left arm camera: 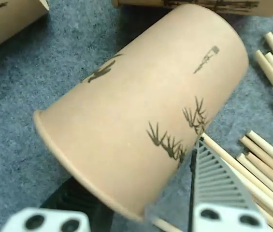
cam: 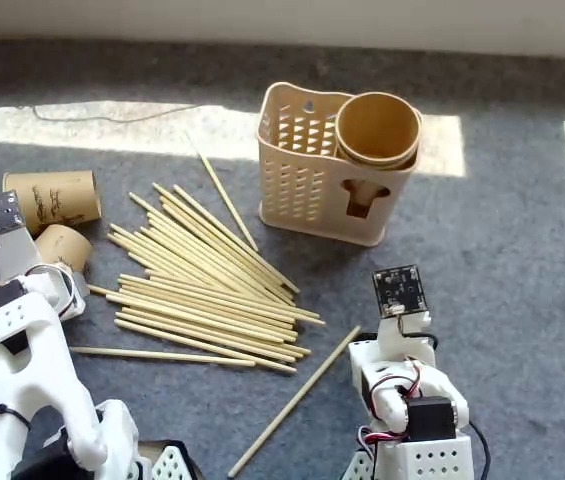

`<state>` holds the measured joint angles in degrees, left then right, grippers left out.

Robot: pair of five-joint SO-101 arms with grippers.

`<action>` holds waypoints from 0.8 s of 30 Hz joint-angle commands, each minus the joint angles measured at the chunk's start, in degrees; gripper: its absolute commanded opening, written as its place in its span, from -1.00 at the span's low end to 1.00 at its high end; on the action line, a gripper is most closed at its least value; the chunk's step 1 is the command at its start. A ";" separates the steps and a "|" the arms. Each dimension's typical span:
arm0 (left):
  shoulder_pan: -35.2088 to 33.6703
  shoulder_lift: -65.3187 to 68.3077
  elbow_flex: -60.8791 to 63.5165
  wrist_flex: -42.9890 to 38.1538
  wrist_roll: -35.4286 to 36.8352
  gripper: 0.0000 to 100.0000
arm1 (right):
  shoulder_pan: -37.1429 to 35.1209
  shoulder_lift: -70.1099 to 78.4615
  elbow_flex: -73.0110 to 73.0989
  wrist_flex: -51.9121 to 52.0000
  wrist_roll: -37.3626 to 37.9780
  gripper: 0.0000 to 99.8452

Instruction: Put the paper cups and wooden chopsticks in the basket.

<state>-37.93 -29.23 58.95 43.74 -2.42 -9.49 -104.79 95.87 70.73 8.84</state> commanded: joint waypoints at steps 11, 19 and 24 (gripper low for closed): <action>5.49 -1.63 -0.75 -1.23 0.00 -0.97 | 0.57 -0.31 5.58 0.57 0.00 -0.99; 5.49 -8.75 -3.65 10.29 -0.09 -0.99 | 0.57 -0.31 5.58 0.57 0.00 -0.99; 5.58 -20.00 -4.88 20.75 -0.35 -0.99 | 0.57 -0.31 5.58 0.57 0.00 -0.99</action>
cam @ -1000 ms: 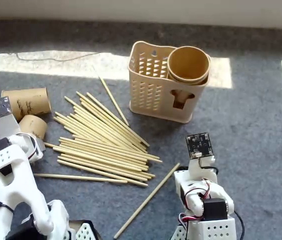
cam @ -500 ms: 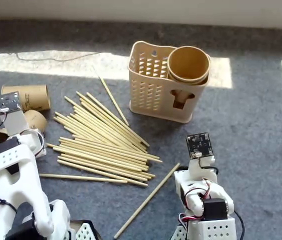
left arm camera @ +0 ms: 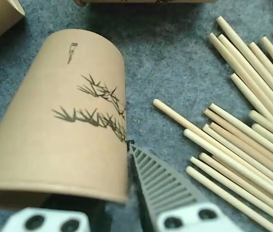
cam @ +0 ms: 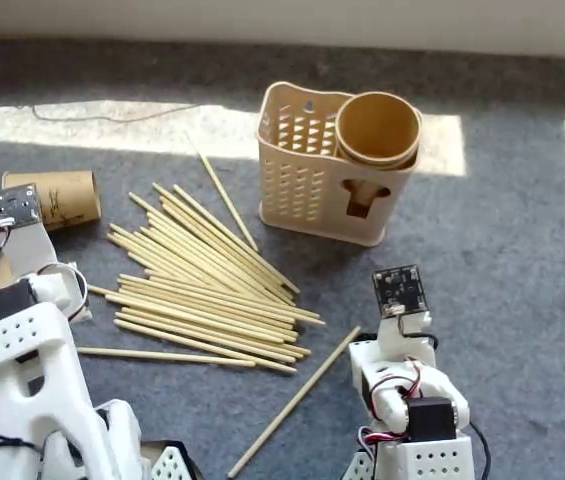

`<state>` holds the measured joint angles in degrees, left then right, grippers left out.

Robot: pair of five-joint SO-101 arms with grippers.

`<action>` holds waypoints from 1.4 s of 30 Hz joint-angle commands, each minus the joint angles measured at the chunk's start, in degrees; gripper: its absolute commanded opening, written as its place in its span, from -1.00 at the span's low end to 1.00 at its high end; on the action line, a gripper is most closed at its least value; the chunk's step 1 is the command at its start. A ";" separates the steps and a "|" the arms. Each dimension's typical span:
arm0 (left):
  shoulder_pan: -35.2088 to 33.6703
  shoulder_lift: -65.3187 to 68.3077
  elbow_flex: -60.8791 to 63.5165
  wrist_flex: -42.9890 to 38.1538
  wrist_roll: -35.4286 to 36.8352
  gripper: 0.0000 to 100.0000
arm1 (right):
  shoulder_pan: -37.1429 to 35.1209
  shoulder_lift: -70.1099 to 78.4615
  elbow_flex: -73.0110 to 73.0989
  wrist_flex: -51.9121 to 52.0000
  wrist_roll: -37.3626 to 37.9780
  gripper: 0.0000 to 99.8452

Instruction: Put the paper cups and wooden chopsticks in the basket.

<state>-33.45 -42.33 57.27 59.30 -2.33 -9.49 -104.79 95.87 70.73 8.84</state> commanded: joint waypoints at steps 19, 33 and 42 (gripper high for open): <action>11.21 -21.23 -11.82 26.55 -7.56 -0.99 | 0.57 -0.31 5.58 0.57 0.00 -0.99; 23.34 -21.23 -21.14 34.29 -10.20 -0.99 | 0.57 -0.31 5.58 0.57 0.00 -0.99; 29.49 -21.23 -21.41 34.11 -10.29 -0.99 | 0.57 -0.31 5.58 0.57 0.00 -0.99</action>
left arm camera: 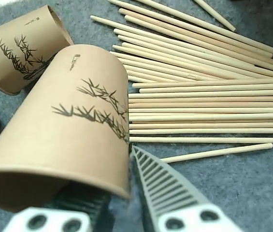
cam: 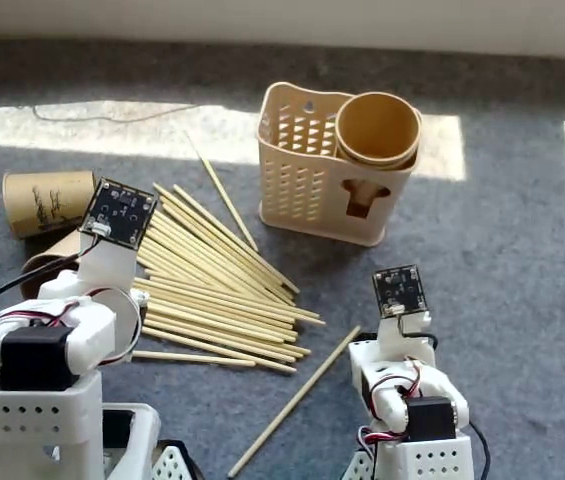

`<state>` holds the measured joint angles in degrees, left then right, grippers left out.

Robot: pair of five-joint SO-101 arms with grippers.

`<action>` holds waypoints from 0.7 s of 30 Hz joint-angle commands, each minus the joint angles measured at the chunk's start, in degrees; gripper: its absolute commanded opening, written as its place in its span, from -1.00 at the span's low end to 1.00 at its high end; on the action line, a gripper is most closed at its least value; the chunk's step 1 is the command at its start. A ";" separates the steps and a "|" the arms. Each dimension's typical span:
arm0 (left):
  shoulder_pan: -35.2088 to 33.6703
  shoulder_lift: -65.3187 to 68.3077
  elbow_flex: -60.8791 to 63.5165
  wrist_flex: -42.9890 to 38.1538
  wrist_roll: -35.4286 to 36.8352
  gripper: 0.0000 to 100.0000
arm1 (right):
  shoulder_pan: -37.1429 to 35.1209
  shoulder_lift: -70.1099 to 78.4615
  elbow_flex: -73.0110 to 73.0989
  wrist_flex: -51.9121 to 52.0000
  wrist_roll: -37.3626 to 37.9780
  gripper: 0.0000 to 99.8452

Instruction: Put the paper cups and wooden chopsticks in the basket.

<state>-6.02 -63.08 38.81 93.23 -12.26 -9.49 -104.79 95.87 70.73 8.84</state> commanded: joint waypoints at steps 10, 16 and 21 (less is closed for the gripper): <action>2.33 -0.40 -7.43 0.44 -0.35 -0.99 | 0.57 -0.31 5.58 0.57 0.00 -0.99; 5.41 -0.40 -10.33 0.44 -0.35 -0.99 | 0.57 -0.31 5.58 0.57 0.00 -0.99; 11.12 -0.40 -11.38 0.44 -0.26 -0.99 | 0.57 -0.31 5.58 0.57 0.00 -0.99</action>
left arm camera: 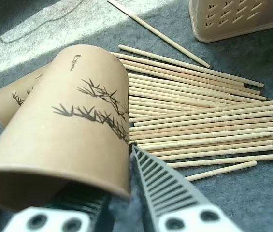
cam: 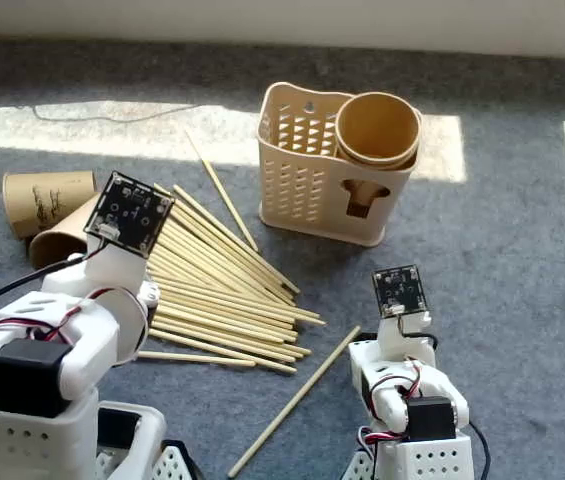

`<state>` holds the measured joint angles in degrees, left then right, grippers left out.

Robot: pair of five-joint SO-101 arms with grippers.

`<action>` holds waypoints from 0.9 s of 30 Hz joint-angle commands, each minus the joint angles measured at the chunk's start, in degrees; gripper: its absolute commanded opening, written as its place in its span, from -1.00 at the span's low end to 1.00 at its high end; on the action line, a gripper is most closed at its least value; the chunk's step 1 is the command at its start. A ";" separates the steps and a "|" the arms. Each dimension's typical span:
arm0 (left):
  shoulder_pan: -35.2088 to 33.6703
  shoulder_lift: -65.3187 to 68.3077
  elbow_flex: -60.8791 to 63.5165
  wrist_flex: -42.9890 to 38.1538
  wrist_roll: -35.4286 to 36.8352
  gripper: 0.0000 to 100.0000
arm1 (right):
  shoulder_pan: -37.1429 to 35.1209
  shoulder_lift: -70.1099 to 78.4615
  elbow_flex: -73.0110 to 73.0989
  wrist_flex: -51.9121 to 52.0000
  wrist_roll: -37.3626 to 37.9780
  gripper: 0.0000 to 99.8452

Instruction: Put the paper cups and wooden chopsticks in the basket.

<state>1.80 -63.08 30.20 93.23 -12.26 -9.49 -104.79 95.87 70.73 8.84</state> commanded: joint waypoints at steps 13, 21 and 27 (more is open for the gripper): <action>11.30 -0.40 -4.62 -0.09 -0.26 -0.99 | 0.57 -0.31 5.58 0.57 0.00 -0.99; 11.65 -0.40 -10.15 -3.43 0.00 -0.99 | 0.57 -0.31 5.58 0.57 0.00 -0.99; 11.82 2.86 -10.33 -10.02 0.18 -0.99 | 0.57 -0.31 5.58 0.57 0.00 -0.99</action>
<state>12.62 -63.08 22.64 86.64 -12.18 -9.49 -104.79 95.87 70.73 8.84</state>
